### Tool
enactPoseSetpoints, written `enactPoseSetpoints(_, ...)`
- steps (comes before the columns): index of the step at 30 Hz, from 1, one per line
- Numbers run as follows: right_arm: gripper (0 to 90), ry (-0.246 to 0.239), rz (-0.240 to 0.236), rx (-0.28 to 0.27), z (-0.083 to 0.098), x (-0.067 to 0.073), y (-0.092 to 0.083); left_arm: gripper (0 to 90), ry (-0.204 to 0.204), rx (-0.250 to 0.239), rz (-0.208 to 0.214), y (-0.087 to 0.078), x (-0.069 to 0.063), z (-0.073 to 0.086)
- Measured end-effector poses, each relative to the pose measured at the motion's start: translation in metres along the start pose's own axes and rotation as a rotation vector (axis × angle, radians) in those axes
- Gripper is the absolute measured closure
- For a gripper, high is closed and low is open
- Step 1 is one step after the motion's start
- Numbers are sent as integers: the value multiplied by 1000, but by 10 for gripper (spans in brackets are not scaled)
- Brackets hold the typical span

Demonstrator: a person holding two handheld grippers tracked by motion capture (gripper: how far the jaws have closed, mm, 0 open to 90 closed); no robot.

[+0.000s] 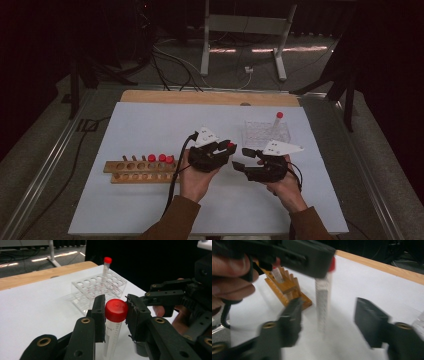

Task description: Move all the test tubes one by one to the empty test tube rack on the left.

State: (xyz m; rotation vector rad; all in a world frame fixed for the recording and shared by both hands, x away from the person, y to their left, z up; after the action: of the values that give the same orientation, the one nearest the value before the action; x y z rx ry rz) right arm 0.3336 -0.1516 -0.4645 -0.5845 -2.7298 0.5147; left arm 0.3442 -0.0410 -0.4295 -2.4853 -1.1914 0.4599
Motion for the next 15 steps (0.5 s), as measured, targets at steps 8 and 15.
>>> enactPoseSetpoints(8, 27, 56, 58, -28, 0, -18, -11, 711, -1, -19, -32, -13, 16, -8)
enactPoseSetpoints(15, 0, 55, 77, -57, -3, -26, -26, 711, -9, -52, -79, -31, 36, -16)
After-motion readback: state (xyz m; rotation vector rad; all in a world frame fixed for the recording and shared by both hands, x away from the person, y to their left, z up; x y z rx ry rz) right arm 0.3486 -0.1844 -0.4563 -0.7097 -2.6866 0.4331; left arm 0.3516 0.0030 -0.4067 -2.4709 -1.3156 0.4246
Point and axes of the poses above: each handheld gripper's, and its own axes: y roughly forward along the jaws, z roughly out of its underside, x roughly to its left, the point moved 8 cm from there along y, roughly forward along the jaws, and after that the axes turned 10 degrees about -z, right-handed, at the moved point
